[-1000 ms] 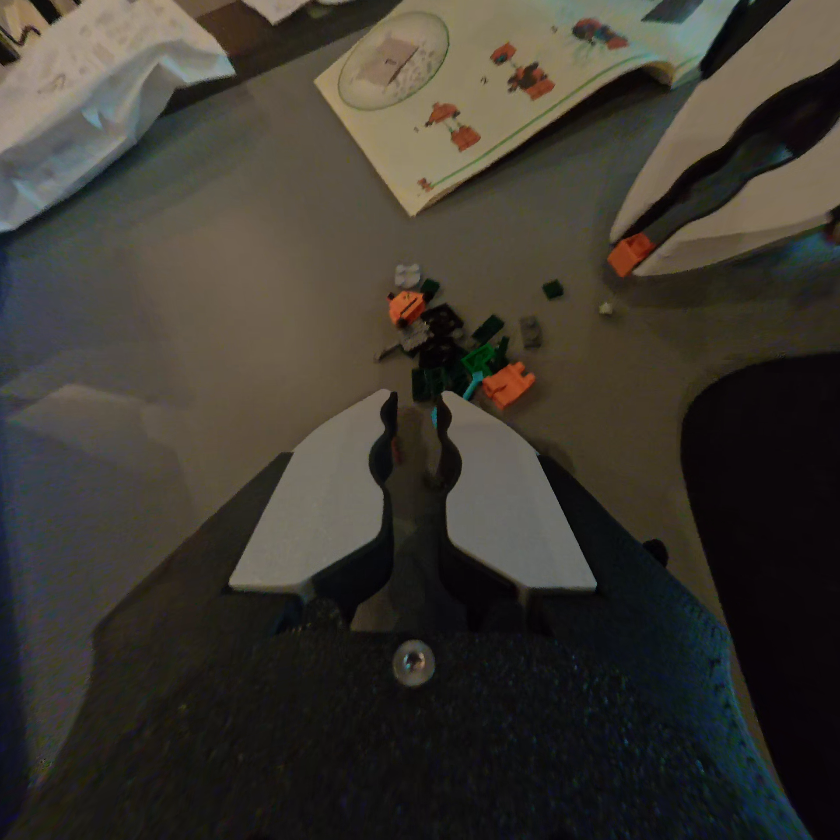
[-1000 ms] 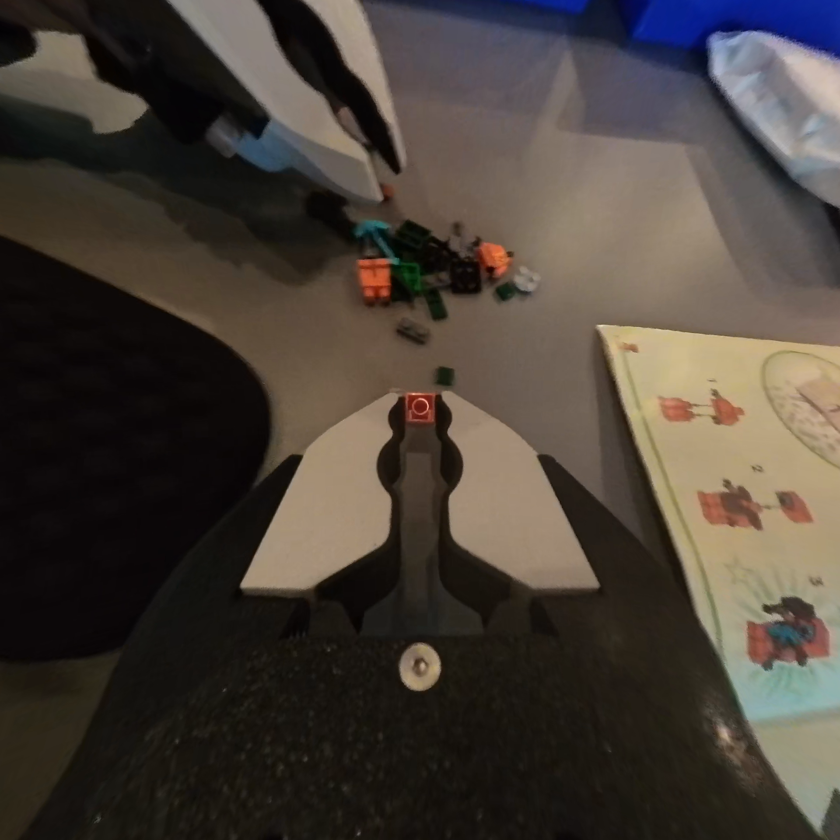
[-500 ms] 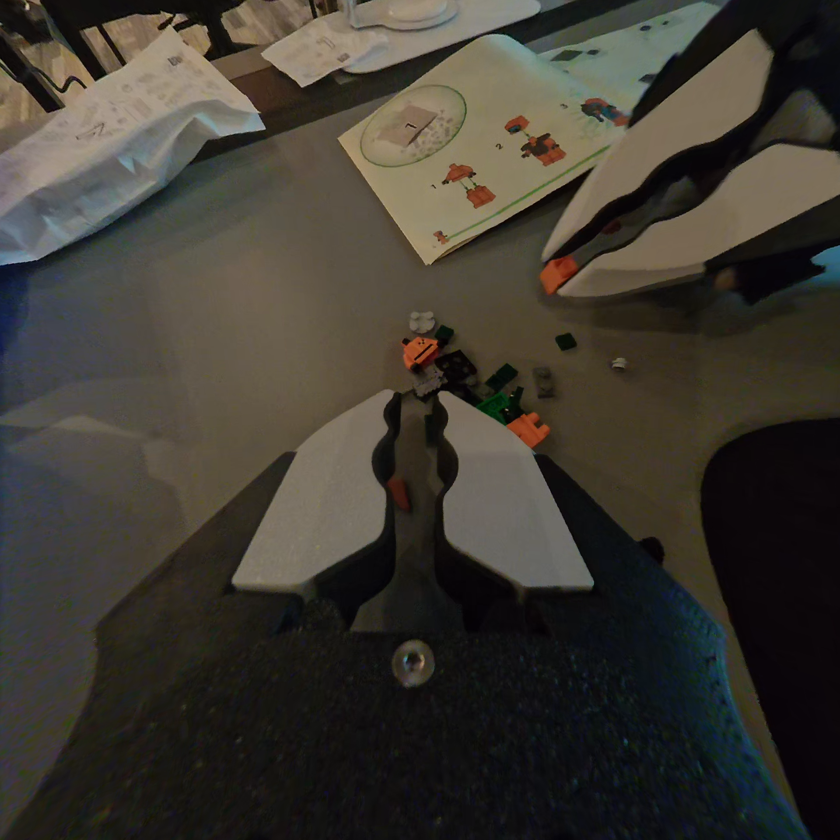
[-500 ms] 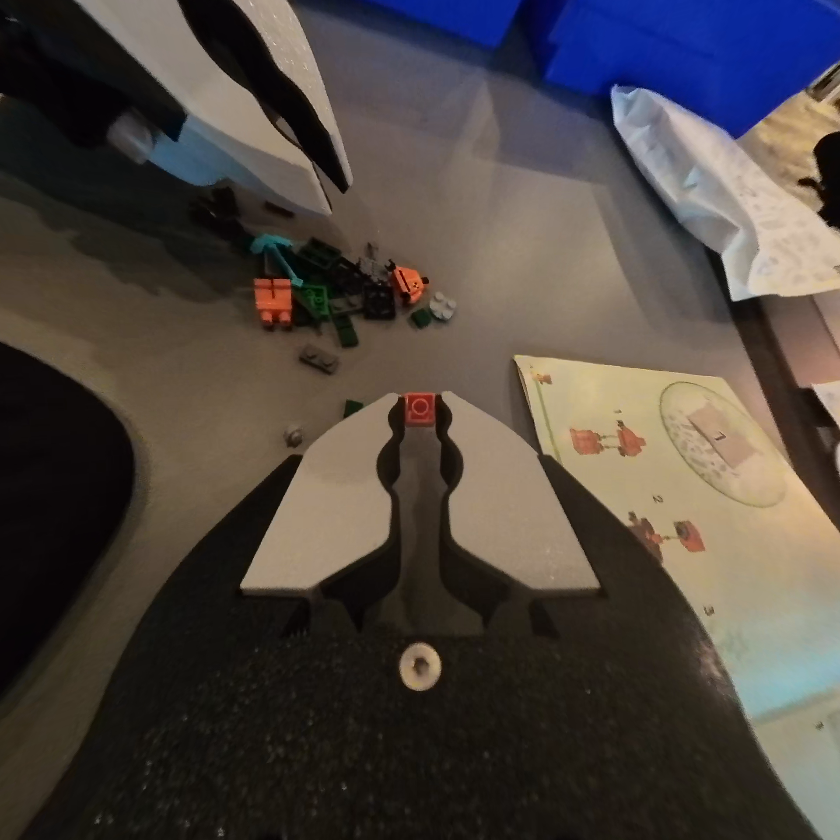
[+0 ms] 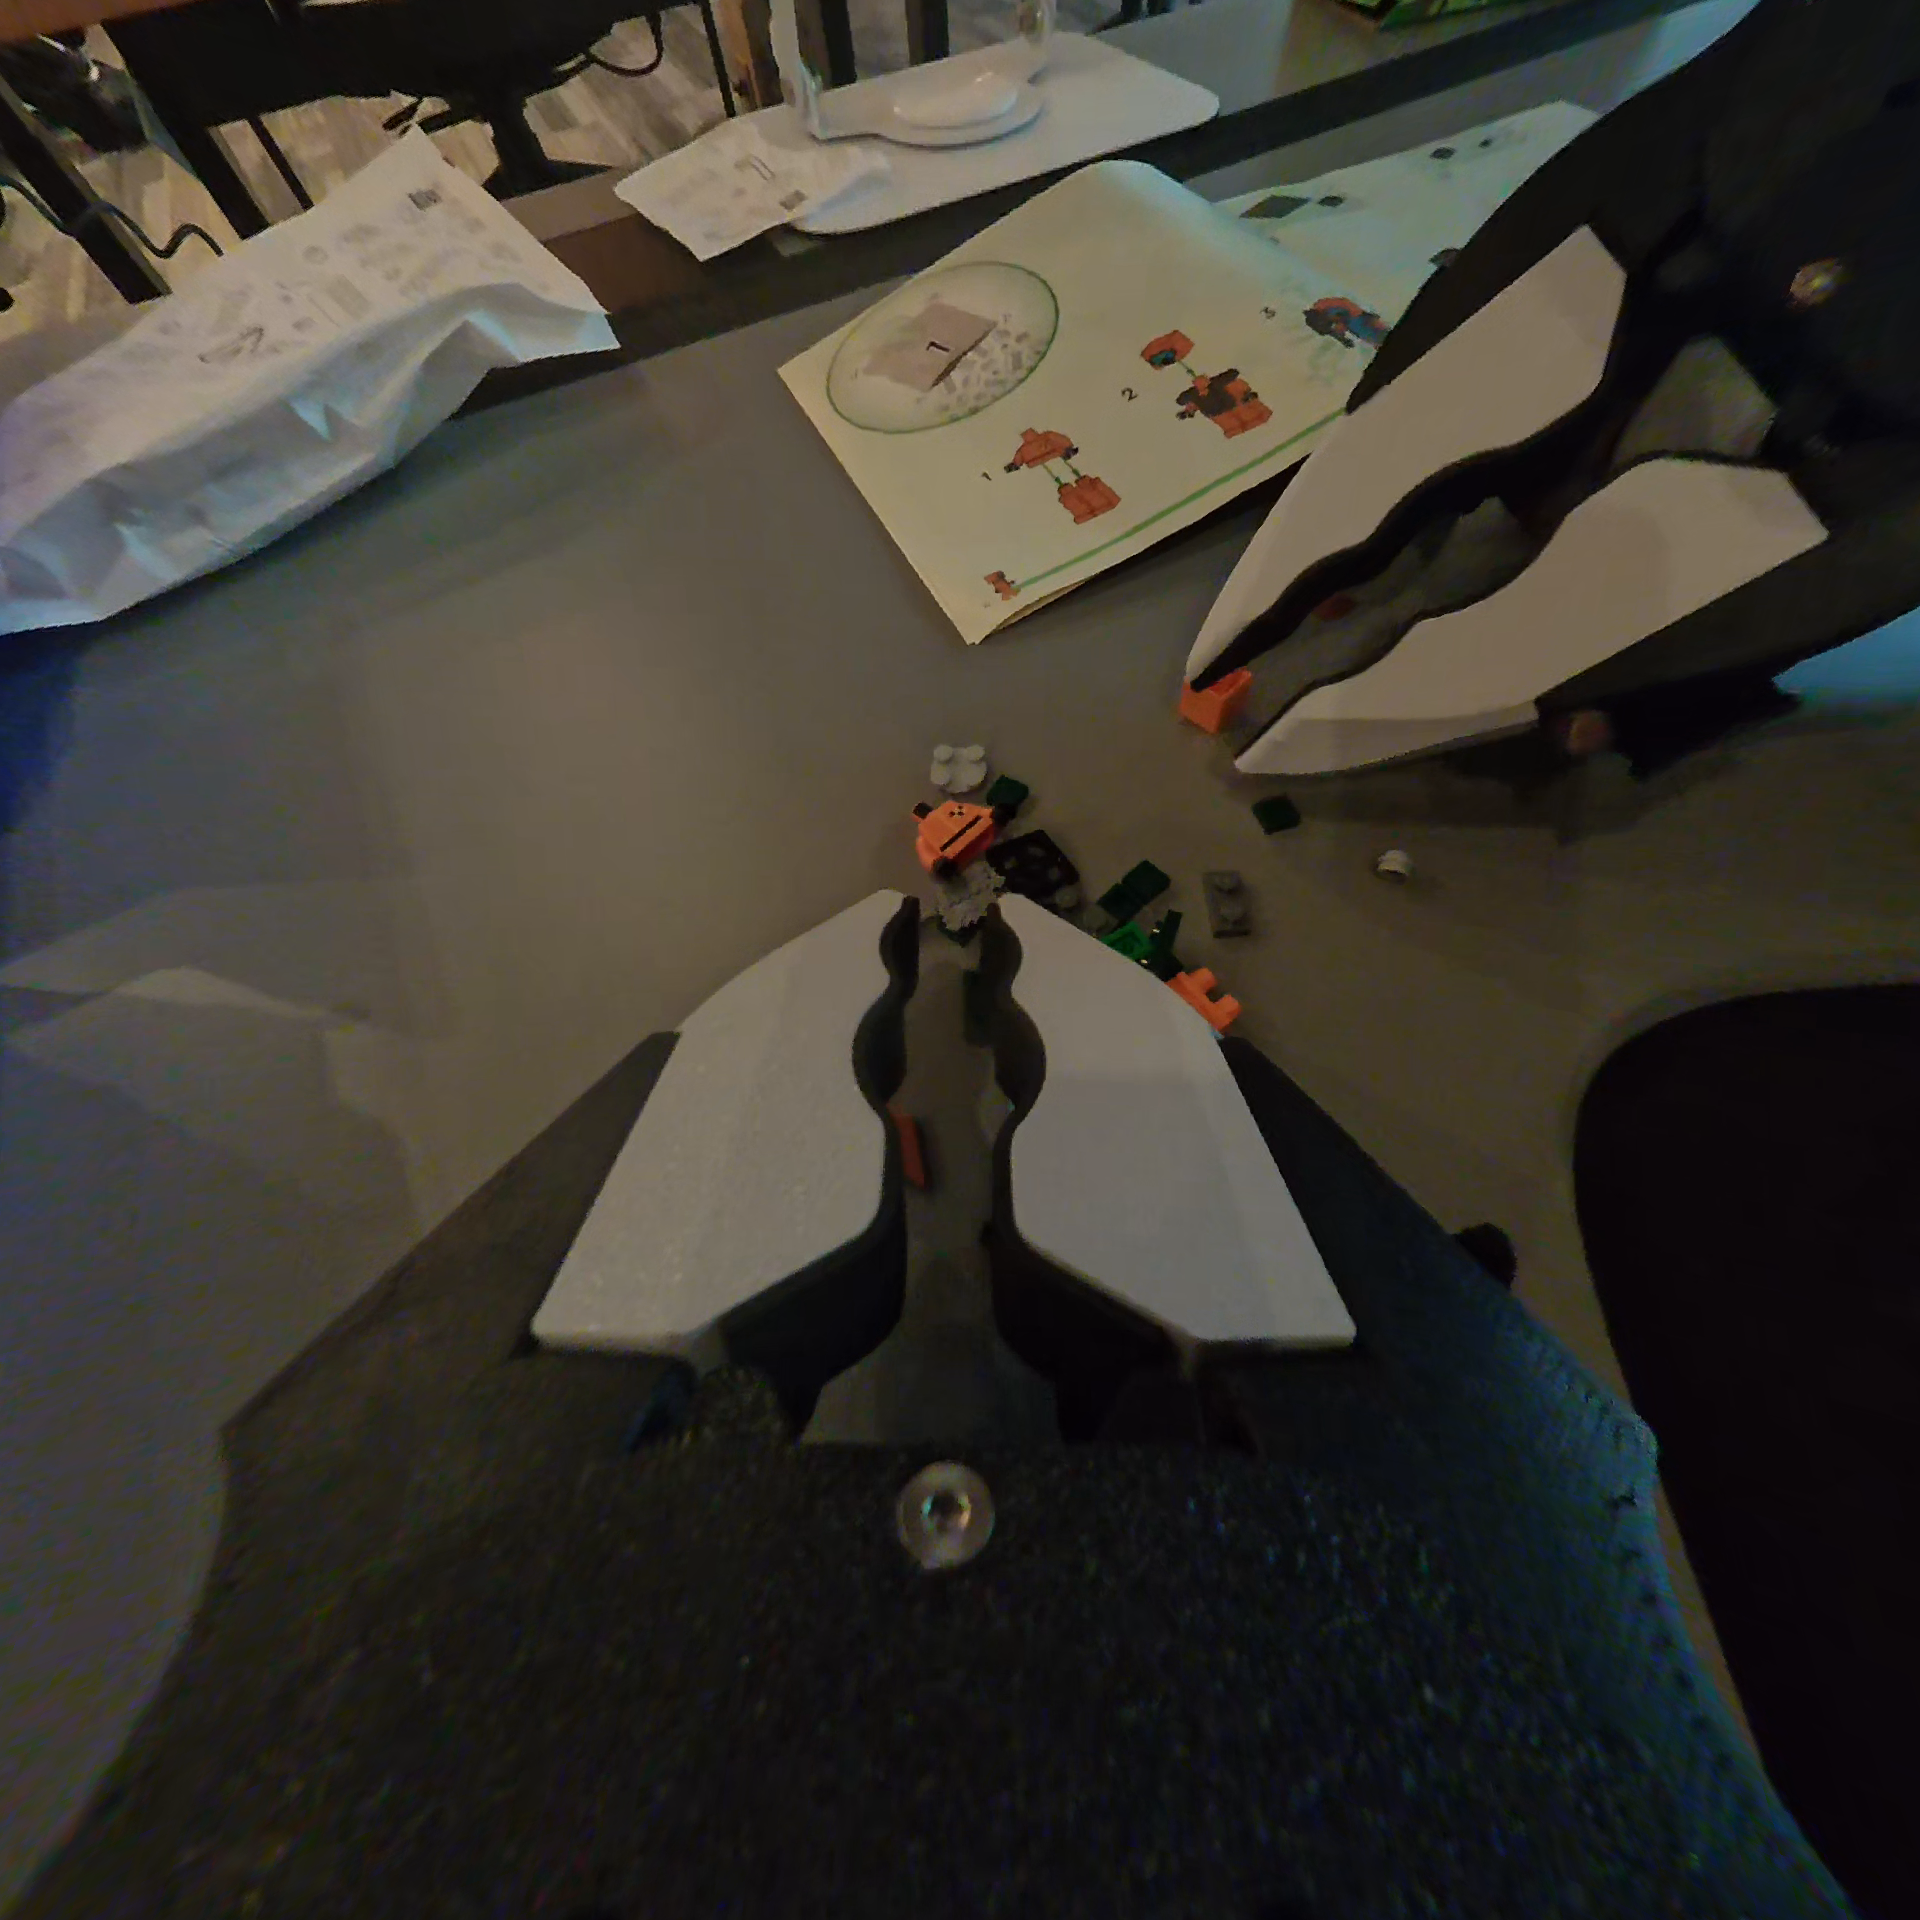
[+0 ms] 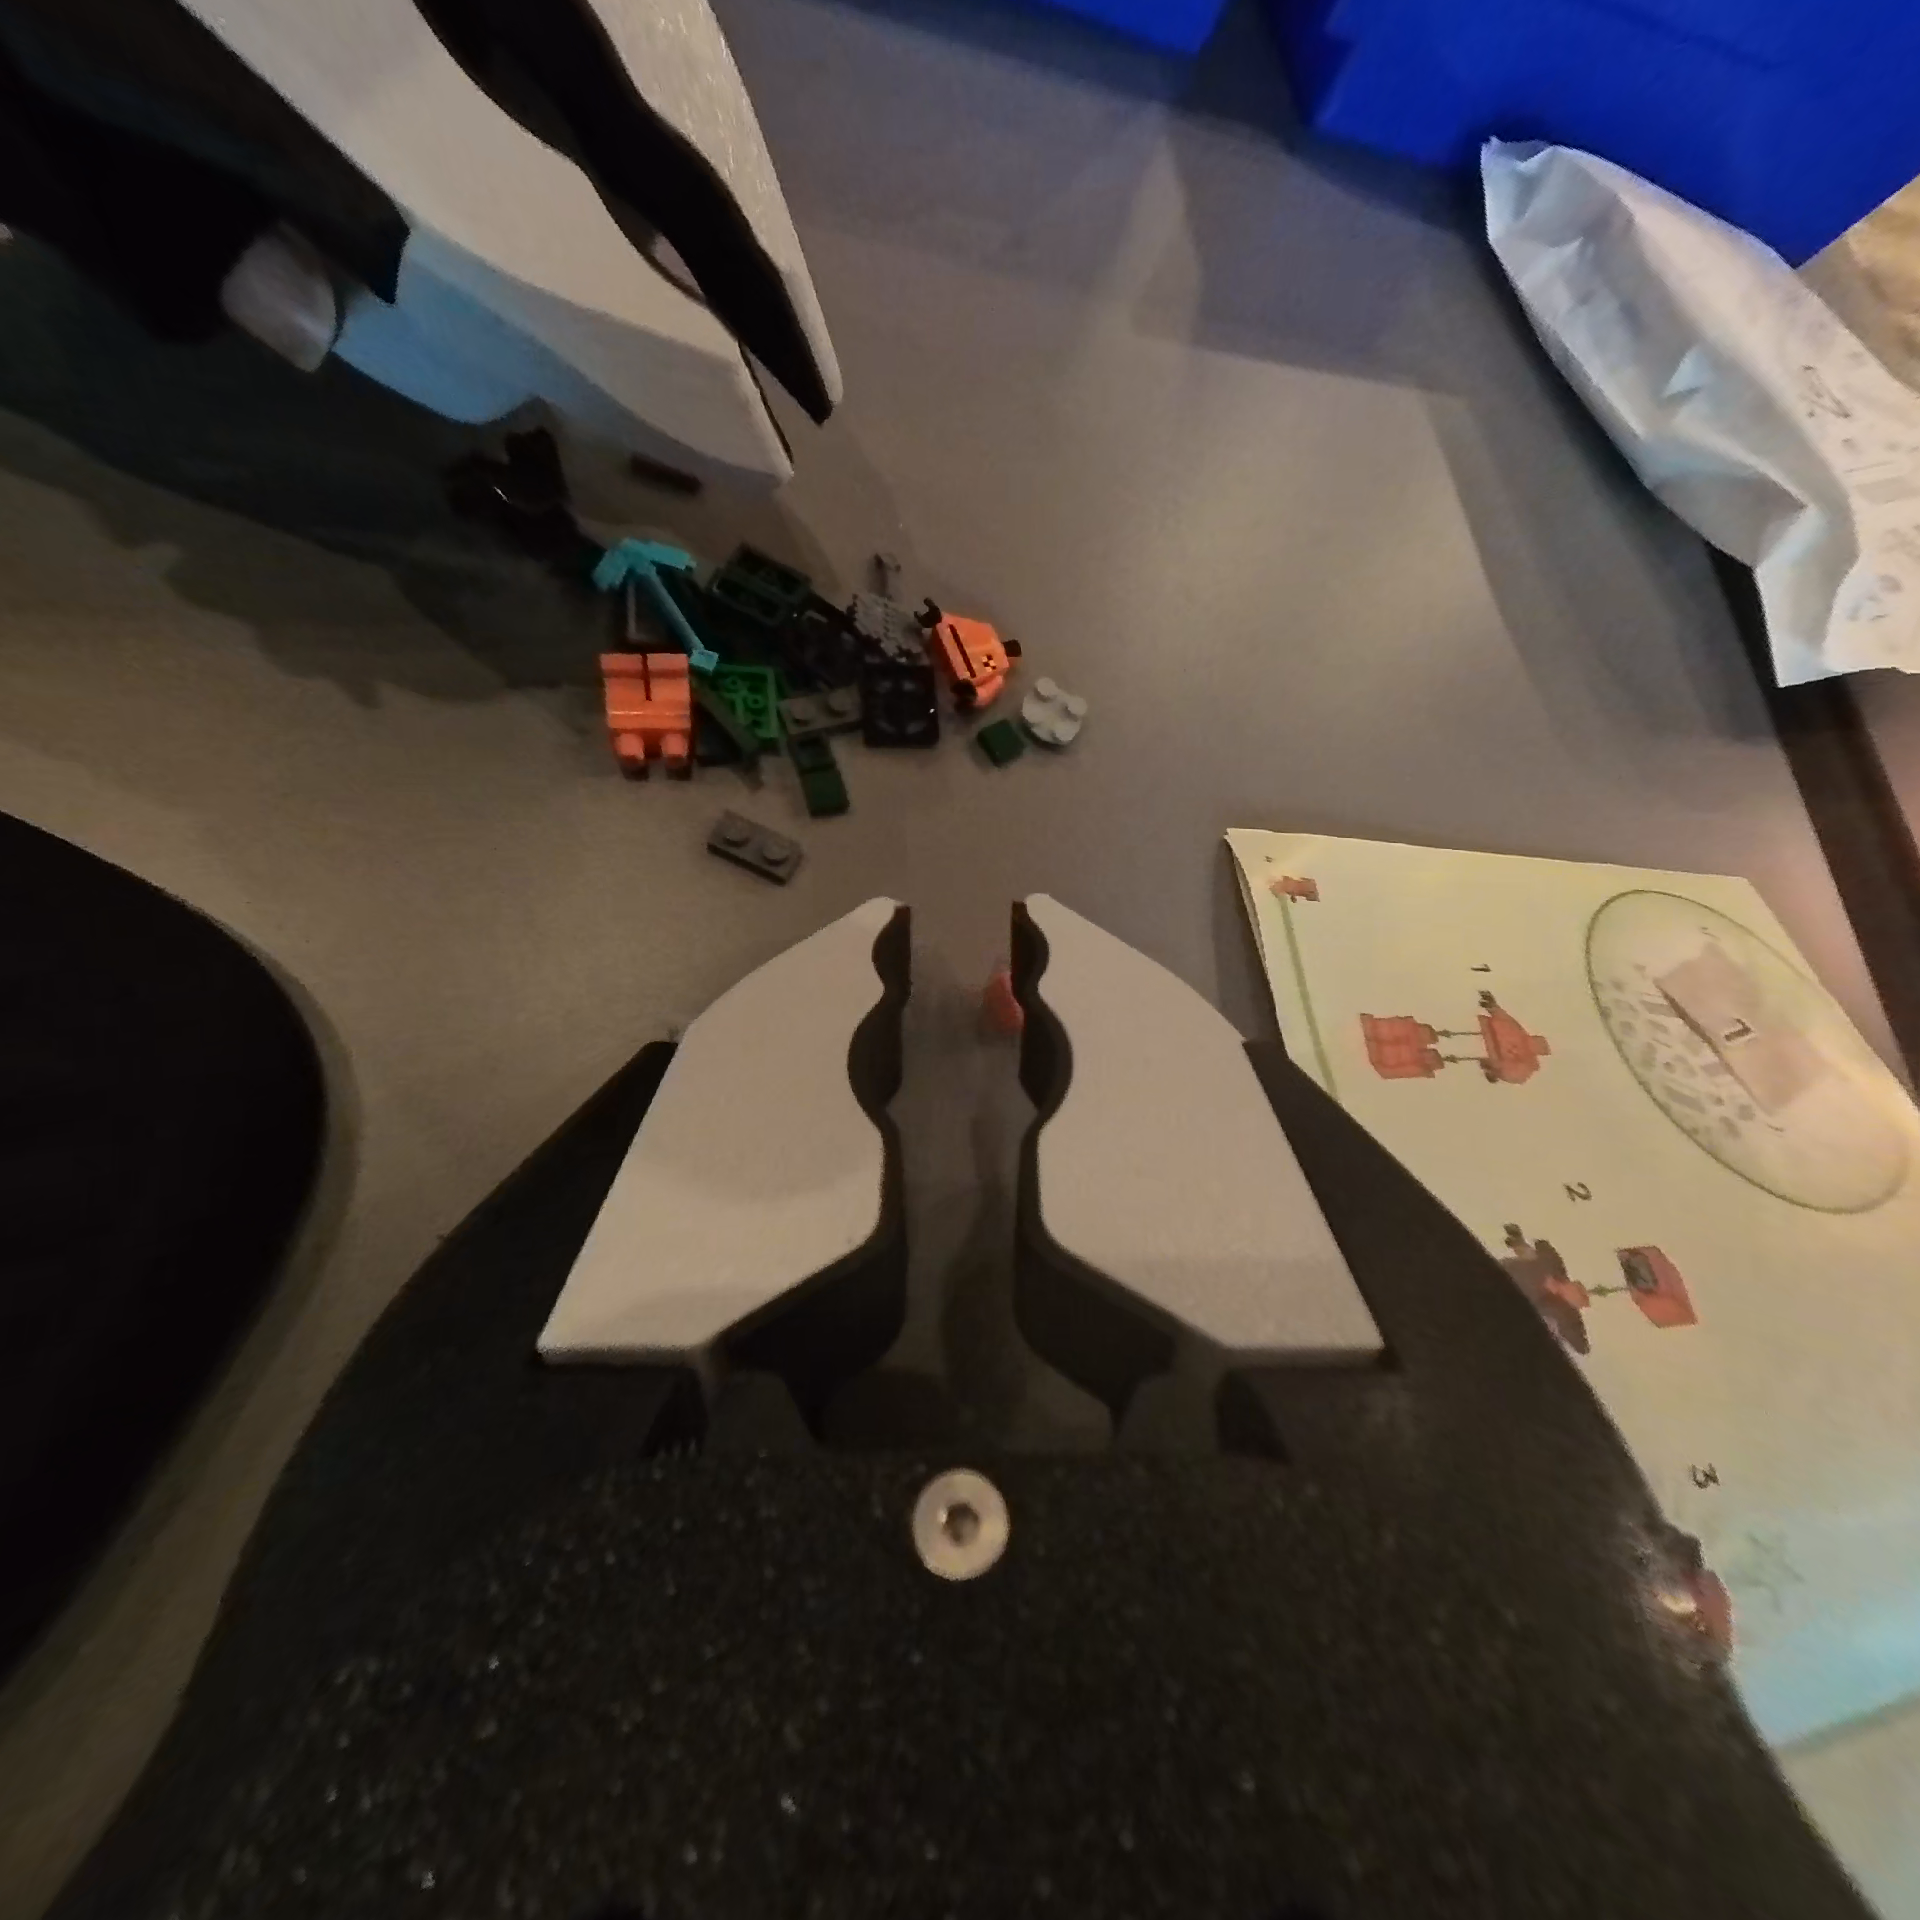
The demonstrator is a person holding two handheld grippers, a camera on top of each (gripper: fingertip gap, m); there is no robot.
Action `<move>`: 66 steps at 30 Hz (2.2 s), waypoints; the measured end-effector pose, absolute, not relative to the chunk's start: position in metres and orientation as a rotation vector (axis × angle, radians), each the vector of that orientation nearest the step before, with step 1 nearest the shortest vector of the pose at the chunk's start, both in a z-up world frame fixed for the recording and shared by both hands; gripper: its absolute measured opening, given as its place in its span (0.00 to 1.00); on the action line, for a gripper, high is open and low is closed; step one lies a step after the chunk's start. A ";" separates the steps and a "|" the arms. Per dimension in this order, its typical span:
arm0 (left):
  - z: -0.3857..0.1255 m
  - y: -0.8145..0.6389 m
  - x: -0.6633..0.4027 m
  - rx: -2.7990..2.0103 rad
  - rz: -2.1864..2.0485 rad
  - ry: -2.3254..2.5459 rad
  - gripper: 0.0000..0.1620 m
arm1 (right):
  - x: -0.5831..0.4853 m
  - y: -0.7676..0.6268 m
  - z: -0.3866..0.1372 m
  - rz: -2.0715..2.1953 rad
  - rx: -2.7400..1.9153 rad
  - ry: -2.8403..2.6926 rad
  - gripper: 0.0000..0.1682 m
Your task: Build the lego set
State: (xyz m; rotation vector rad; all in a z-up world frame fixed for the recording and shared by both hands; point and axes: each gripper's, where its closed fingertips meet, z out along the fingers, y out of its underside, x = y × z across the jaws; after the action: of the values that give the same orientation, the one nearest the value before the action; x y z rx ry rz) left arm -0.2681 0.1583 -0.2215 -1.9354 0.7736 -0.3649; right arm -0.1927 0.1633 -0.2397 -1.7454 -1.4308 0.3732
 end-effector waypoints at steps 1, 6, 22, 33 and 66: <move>-0.222 0.158 -0.268 -1.935 -0.365 0.777 0.07 | -0.192 0.163 -0.238 0.379 -1.746 -1.427 0.11; -0.222 0.157 -0.266 -1.933 -0.365 0.786 0.07 | -0.184 0.157 -0.228 0.419 -1.752 -1.393 0.16; -0.215 0.152 -0.236 -1.952 -0.409 0.797 0.09 | -0.135 0.104 -0.225 0.559 -1.799 -1.347 0.27; -0.208 0.151 -0.213 -1.923 -0.318 0.736 0.08 | -0.106 0.082 -0.221 0.655 -1.761 -1.339 0.26; -0.197 0.119 -0.236 -1.899 -0.366 0.851 0.11 | -0.117 0.074 -0.211 0.644 -1.839 -1.298 0.27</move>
State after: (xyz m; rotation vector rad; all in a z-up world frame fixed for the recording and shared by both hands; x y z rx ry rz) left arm -0.2357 0.1194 -0.1965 -1.8987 0.8509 -0.3661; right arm -0.1167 0.0744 -0.2109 -1.8394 -1.2981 0.6441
